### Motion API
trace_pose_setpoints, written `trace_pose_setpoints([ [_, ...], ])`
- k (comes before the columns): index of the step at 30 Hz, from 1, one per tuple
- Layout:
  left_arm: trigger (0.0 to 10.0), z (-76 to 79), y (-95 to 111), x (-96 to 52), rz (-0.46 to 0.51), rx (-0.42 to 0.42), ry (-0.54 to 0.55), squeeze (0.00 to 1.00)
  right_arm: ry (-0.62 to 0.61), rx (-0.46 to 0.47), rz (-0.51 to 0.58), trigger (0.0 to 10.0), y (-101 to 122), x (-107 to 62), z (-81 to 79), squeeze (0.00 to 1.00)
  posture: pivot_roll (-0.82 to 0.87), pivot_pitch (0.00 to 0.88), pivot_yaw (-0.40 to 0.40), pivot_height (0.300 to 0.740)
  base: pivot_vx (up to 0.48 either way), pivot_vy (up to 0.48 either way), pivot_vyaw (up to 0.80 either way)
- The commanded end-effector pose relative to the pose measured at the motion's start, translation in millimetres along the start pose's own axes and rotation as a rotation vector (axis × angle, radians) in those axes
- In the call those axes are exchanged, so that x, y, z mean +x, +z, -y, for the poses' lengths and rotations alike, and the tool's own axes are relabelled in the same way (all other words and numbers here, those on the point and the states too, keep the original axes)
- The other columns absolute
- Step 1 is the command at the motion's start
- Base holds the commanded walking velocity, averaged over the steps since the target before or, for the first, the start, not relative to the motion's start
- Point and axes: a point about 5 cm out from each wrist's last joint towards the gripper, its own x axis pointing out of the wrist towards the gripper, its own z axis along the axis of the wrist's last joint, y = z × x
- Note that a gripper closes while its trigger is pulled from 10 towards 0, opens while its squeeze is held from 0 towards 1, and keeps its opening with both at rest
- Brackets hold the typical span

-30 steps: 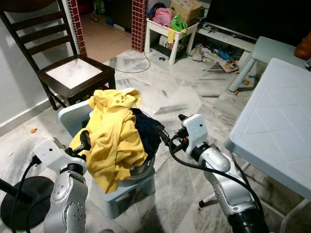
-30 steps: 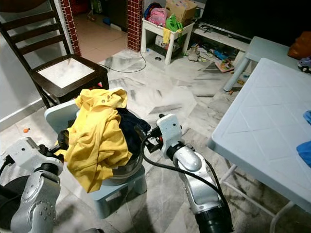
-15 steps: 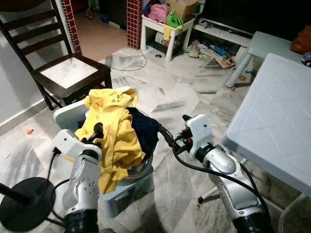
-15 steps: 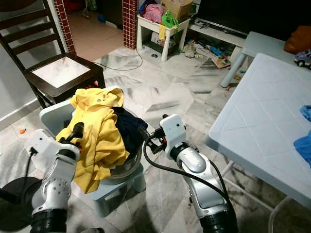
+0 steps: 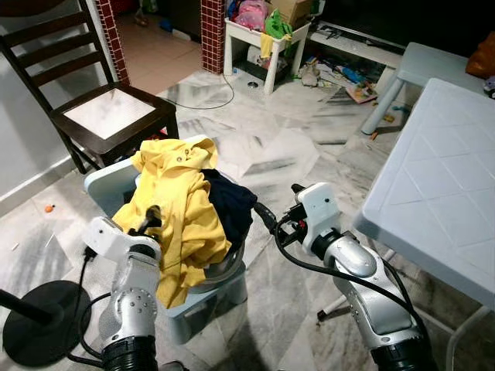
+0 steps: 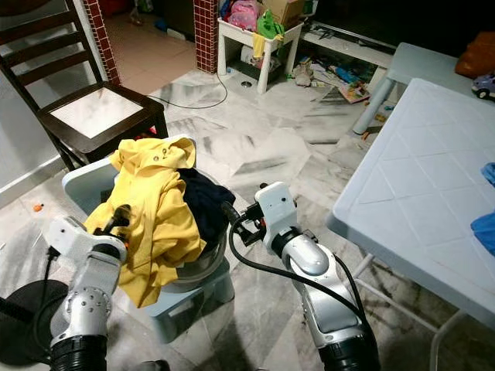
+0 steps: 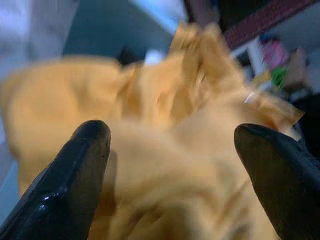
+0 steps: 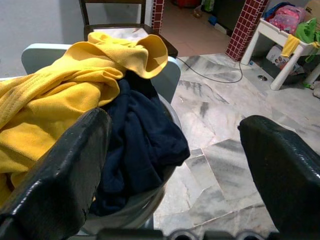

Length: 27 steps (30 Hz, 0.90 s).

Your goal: Hang hanger

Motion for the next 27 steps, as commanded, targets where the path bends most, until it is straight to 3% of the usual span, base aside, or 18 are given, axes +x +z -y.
trace_pose_setpoints([
  [1, 10.0, -7.5, -31, -16.3, -0.099, -0.043, 0.04, 0.0, -0.012, -0.008, 0.007, 10.0, 2, 0.7, 1.8, 0.0, -0.03, 0.138, -0.081, 0.74, 0.0, 0.0, 0.0],
  [9, 10.0, -8.3, -40, -2.6, -0.157, -0.114, 0.041, 0.0, -0.002, -0.008, 0.018, 10.0, 6, 4.6, -0.1, 0.0, -0.04, 0.13, -0.083, 0.74, 0.0, 0.0, 0.0],
  [16, 10.0, -5.7, -53, -4.7, -0.229, -0.093, 0.052, 0.0, -0.02, -0.017, 0.017, 10.0, 6, 2.9, 4.3, 0.0, -0.05, 0.124, -0.069, 0.74, 0.0, 0.0, 0.0],
  [17, 4.9, -11.8, -60, -6.6, -0.259, -0.079, 0.077, 0.0, -0.021, -0.016, 0.018, 10.0, 6, 2.6, 3.8, 0.0, -0.06, 0.124, -0.067, 0.74, 0.0, 0.0, 0.0],
  [18, 4.9, -13.4, -61, -7.1, -0.264, -0.078, 0.083, 0.0, -0.021, -0.016, 0.018, 10.0, 6, 2.4, 3.5, 0.0, -0.06, 0.124, -0.067, 0.74, 0.0, 0.0, 0.0],
  [19, 0.0, -17.0, -66, -7.8, -0.296, -0.056, 0.091, 0.0, -0.021, -0.015, 0.019, 10.0, 6, 2.4, 2.8, 0.0, -0.06, 0.123, -0.066, 0.74, 0.0, 0.0, 0.0],
  [23, 0.0, -22.9, -77, -9.0, -0.359, -0.02, 0.118, 0.0, -0.018, -0.017, 0.018, 10.0, 6, 3.3, 2.5, 0.0, -0.06, 0.119, -0.068, 0.74, 0.0, 0.0, 0.0],
  [27, 0.0, -21.8, -78, -9.0, -0.361, -0.018, 0.118, 0.0, -0.022, -0.022, 0.02, 10.0, 7, 5.2, 5.1, 0.0, -0.06, 0.116, -0.069, 0.74, 0.0, 0.0, 0.0],
])
